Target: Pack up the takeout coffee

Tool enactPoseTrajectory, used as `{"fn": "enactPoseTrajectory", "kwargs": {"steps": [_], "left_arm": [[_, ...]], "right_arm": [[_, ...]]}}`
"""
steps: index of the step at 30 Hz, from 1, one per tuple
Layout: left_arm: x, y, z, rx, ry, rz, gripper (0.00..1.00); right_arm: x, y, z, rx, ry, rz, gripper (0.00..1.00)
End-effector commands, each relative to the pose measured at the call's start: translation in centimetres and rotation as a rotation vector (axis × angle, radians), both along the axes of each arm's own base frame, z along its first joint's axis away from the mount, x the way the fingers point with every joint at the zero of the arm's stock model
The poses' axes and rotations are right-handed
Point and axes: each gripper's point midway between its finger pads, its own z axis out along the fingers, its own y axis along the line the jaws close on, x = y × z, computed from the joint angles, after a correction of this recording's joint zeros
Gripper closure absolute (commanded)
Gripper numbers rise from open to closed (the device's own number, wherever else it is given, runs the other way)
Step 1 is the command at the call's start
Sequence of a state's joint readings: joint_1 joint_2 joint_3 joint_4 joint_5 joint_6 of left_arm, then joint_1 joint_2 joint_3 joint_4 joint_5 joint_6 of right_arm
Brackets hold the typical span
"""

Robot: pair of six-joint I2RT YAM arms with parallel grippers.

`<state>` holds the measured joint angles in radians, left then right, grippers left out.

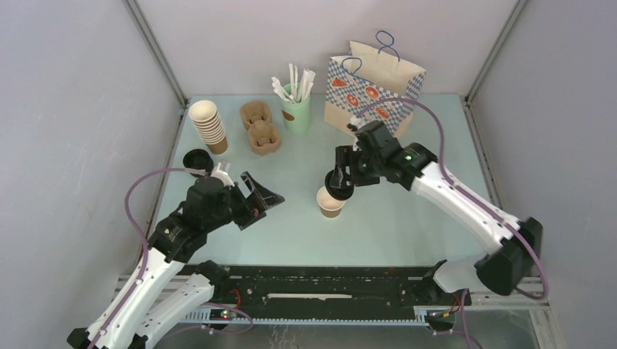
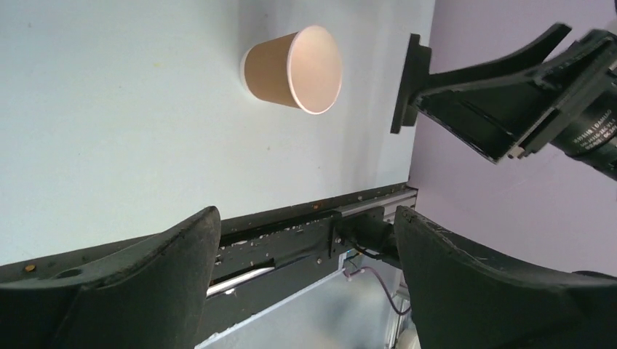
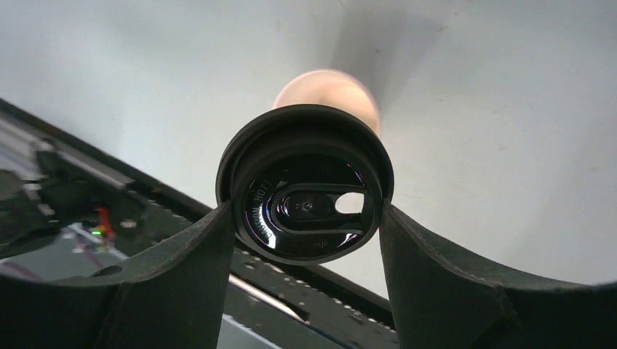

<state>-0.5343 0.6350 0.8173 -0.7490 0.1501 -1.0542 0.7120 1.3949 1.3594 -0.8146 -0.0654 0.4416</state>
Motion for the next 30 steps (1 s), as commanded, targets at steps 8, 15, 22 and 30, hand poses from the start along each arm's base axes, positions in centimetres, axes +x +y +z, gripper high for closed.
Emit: {"fn": "enactPoseTrajectory", "kwargs": {"steps": [8,15,22,30], "left_arm": [[0.3,0.4,1.9,0.029,-0.058,-0.005,0.07],[0.1,0.6,1.8,0.031,-0.061,-0.003,0.06],[0.1,0.5,1.9,0.036,-0.062,-0.015,0.06],[0.1,0.4,1.9,0.041,-0.060,-0.028,0.06]], "right_arm": [[0.9,1.6,-3.3,-0.429,-0.051,0.151,0.32],[1.1,2.0,-5.0,-0.496,-0.047,0.163,0.31],[1.5,2.7,-6.0,-0.507,-0.044,0.168,0.30],[1.5,3.4,-6.5,-0.495,-0.041,0.180,0.29]]}}
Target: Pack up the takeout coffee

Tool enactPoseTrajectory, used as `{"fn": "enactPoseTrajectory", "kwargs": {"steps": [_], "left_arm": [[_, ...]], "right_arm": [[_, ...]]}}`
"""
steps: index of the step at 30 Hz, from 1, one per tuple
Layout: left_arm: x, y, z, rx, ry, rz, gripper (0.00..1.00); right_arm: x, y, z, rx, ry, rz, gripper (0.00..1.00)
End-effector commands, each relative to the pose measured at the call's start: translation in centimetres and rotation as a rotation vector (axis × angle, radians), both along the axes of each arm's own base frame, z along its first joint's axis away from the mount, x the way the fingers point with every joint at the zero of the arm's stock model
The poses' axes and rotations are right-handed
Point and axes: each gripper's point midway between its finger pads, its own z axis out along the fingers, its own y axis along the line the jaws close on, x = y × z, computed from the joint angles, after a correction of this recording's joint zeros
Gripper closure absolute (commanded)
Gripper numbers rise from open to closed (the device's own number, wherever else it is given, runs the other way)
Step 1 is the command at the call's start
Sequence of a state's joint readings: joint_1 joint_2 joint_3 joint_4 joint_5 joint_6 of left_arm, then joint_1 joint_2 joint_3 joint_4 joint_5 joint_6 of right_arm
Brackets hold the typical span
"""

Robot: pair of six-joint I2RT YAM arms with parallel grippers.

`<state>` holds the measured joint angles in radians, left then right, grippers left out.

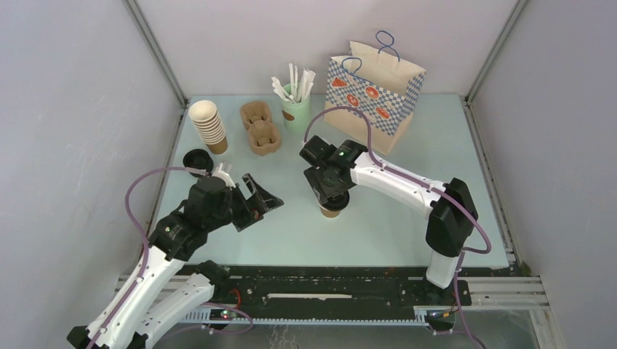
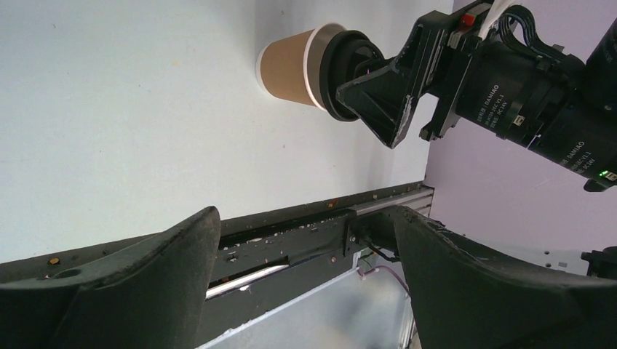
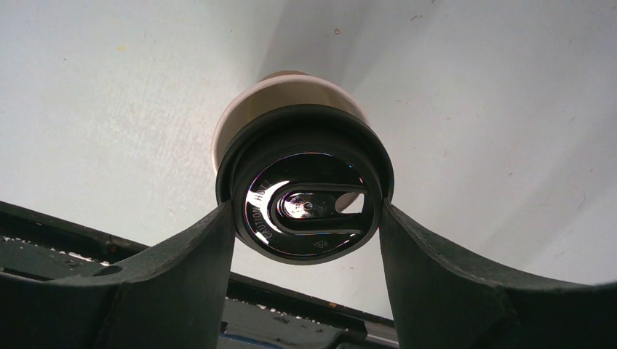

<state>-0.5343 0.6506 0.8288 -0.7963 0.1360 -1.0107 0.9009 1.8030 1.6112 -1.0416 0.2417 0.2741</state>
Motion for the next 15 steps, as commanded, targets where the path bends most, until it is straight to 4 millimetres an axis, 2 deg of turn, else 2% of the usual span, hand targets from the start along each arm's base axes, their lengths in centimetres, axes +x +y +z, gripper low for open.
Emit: {"fn": "enactPoseTrajectory", "kwargs": {"steps": [1,15], "left_arm": [[0.38,-0.16,2.87,-0.019,-0.077,-0.018,0.06],[0.48,-0.31,2.82,-0.008,-0.074,-0.032,0.06]], "right_arm": [[0.76,1.39,1.37,0.039,-0.054,0.020,0.29],[1.15,2.08,0.64,0.035,-0.048,0.026,0.28]]}}
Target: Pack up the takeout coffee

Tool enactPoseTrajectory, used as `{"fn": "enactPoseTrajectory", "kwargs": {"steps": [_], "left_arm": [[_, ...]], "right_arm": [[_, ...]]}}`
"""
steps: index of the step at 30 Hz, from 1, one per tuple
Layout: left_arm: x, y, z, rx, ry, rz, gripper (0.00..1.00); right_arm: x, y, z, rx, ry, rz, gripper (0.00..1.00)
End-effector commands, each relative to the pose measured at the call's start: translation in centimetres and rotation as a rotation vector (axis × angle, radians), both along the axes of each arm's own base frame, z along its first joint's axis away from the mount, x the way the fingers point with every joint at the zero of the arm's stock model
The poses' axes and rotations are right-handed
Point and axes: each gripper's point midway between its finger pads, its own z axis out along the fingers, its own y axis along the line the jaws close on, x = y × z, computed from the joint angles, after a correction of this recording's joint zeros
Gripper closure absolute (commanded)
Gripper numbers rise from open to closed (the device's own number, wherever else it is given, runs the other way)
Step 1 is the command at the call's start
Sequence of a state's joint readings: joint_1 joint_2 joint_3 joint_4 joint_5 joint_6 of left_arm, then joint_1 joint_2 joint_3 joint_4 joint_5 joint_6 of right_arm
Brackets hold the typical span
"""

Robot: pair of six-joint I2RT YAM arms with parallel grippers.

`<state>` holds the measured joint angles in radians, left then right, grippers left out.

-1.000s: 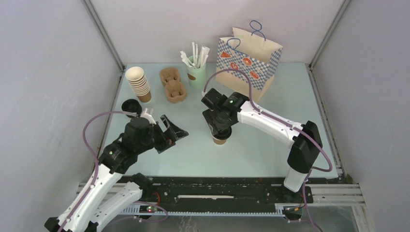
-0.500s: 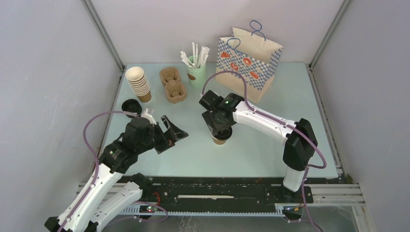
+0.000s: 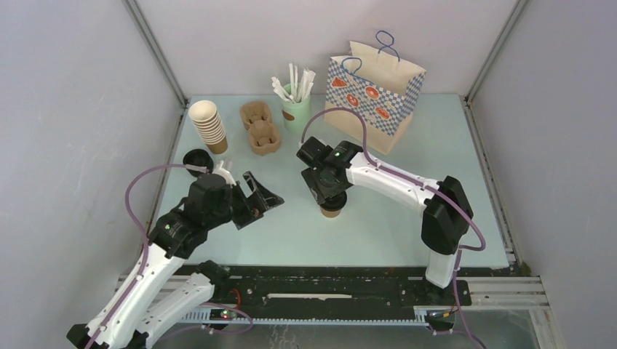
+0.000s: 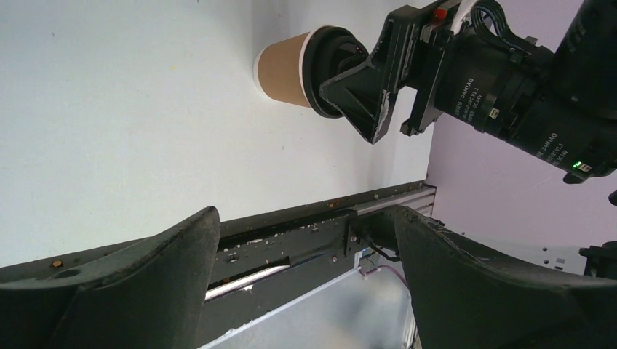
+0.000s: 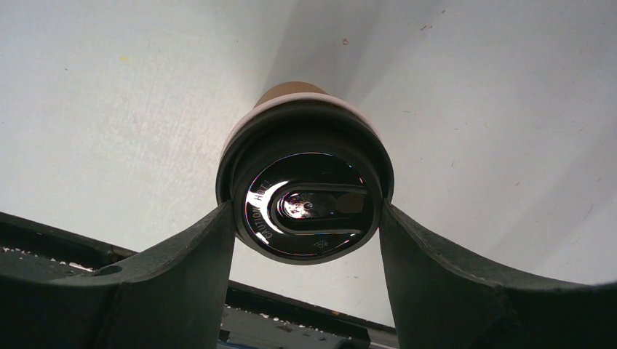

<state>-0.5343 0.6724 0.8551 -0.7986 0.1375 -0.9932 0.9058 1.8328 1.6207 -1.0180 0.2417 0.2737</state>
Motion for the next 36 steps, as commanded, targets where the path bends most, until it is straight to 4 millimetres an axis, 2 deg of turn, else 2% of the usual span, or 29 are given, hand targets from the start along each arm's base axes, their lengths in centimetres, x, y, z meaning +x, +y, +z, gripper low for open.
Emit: {"fn": "enactPoseTrajectory", "kwargs": {"steps": [1,16,19,22,24,27,29,33,35,36], "left_arm": [[0.2,-0.2,2.2,-0.017,-0.062,-0.021,0.06],[0.2,-0.3,2.0,-0.013,-0.054,-0.034,0.05],[0.2,-0.3,2.0,-0.014,-0.053,-0.034,0.05],[0.1,-0.4,1.8,-0.009,-0.049,-0.040,0.05],[0.2,-0.5,1.6,-0.008,-0.047,-0.044,0.05],[0.5,-0.9,1.7,-0.019,-0.053,-0.058,0.04],[0.8,-1.5,1.6,-0.029,-0.050,-0.076,0.04],[2.1,-3.7,1.0,-0.076,-0.032,-0.133,0.04],[3.0,-5.1,0.8,-0.108,-0.032,-0.167,0.04],[3.6,-5.7,0.6,-0.121,-0.034,-0.181,0.05]], "right_arm": [[0.8,1.2,1.3,0.028,-0.049,0.018,0.28],[0.8,1.5,0.8,0.030,-0.040,0.026,0.23],[0.7,1.4,0.8,0.028,-0.034,0.027,0.18],[0.5,1.2,1.4,0.033,-0.039,0.027,0.07],[0.5,1.2,2.2,0.046,-0.051,0.027,0.01],[0.4,1.1,3.8,0.073,-0.054,0.023,0.00],[-0.1,0.9,5.8,0.104,-0.049,0.015,0.00],[-0.8,-0.4,10.1,0.327,-0.029,-0.012,0.00],[-1.4,-1.2,10.9,0.480,0.020,-0.003,0.00],[-1.9,-1.7,10.5,0.567,0.065,-0.001,0.00]]}}
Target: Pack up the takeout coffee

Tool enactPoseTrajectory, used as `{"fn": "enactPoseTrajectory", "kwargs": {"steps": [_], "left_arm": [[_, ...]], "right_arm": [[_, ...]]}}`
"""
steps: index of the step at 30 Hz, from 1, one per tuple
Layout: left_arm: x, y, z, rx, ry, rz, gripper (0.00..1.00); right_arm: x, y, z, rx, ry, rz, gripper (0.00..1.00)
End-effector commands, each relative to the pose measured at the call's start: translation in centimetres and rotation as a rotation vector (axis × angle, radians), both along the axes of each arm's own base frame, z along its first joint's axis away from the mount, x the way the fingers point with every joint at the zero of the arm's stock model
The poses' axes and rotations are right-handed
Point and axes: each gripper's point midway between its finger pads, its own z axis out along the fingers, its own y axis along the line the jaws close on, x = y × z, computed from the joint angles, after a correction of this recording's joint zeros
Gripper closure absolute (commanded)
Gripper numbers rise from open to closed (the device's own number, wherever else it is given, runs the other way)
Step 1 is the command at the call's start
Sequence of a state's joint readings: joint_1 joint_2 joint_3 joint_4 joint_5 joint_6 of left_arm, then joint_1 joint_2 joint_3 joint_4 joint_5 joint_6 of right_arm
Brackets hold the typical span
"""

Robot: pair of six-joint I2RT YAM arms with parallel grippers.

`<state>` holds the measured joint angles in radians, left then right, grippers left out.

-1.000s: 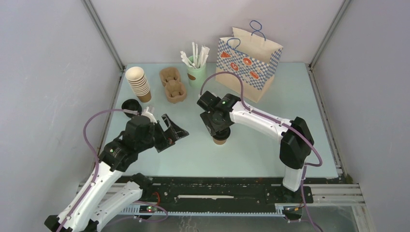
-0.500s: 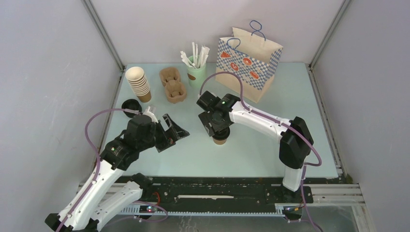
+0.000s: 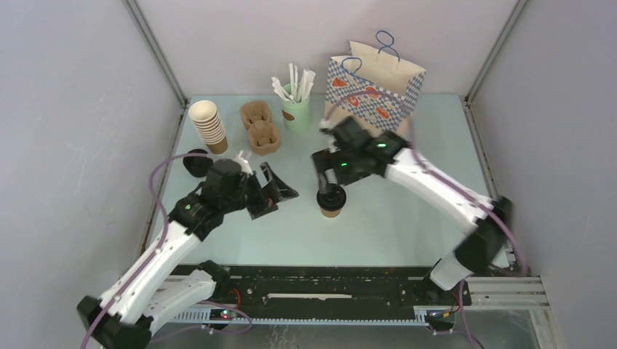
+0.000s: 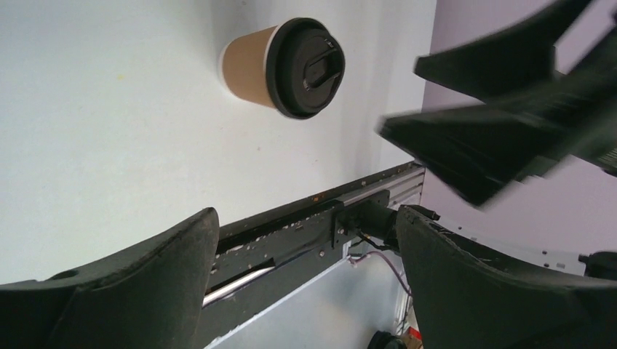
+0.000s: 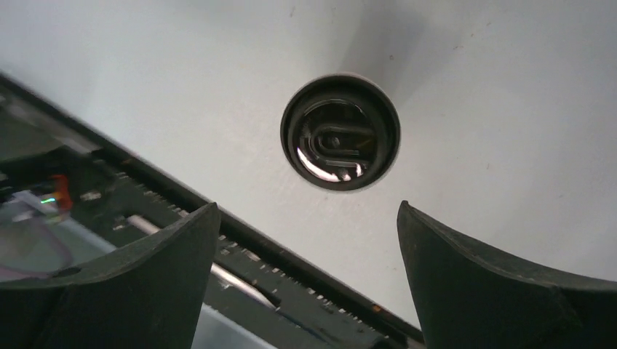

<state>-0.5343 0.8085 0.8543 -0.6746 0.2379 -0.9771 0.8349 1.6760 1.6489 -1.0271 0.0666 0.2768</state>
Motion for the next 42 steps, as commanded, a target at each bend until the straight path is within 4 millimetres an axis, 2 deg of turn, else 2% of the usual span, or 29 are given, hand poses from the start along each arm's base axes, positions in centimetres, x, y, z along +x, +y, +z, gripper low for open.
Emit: {"fn": "enactPoseTrajectory", "kwargs": {"steps": [1,4,6,9,11,15,20,26,38,42], "left_arm": [[2.4,-3.5,0.8,-0.101,-0.062,-0.104,0.07],[4.1,-5.6,-0.3,-0.122,-0.050,-0.164,0.11],[5.0,-6.8,-1.5,-0.126,-0.021,-0.211,0.16],[6.3,-8.0,-4.1,-0.092,0.031,-0.259,0.26],[6.7,-8.5,-5.3,-0.079,0.052,-0.285,0.28],[7.5,-8.6,-7.8,-0.048,0.097,-0.290,0.23],[8.2,-9.7,-7.8,-0.107,0.099,-0.304,0.20],[8.7,-9.9,-7.9,-0.111,0.098,-0.292,0.18],[8.6,-9.0,-12.1,-0.037,0.189,-0.244,0.38],[8.3,-8.2,-13.7,0.008,0.222,-0.214,0.43]], "right_arm": [[-1.6,-2.1,3.7,0.408,0.101,0.008,0.01],[-1.6,-2.8,3.1,0.603,0.203,0.033,0.03],[-0.8,-3.3,2.4,0.691,0.247,0.024,0.05],[0.1,-3.4,1.3,0.771,0.317,0.007,0.09],[0.8,-3.4,0.3,0.791,0.347,-0.006,0.11],[1.7,-3.1,-1.9,0.806,0.410,-0.016,0.12],[2.7,-3.2,-4.2,0.822,0.467,-0.037,0.14],[3.0,-3.2,-5.8,0.821,0.501,-0.038,0.17],[2.7,-2.8,-8.8,0.794,0.553,-0.066,0.26],[2.5,-3.3,-11.1,0.754,0.574,-0.125,0.30]]}}
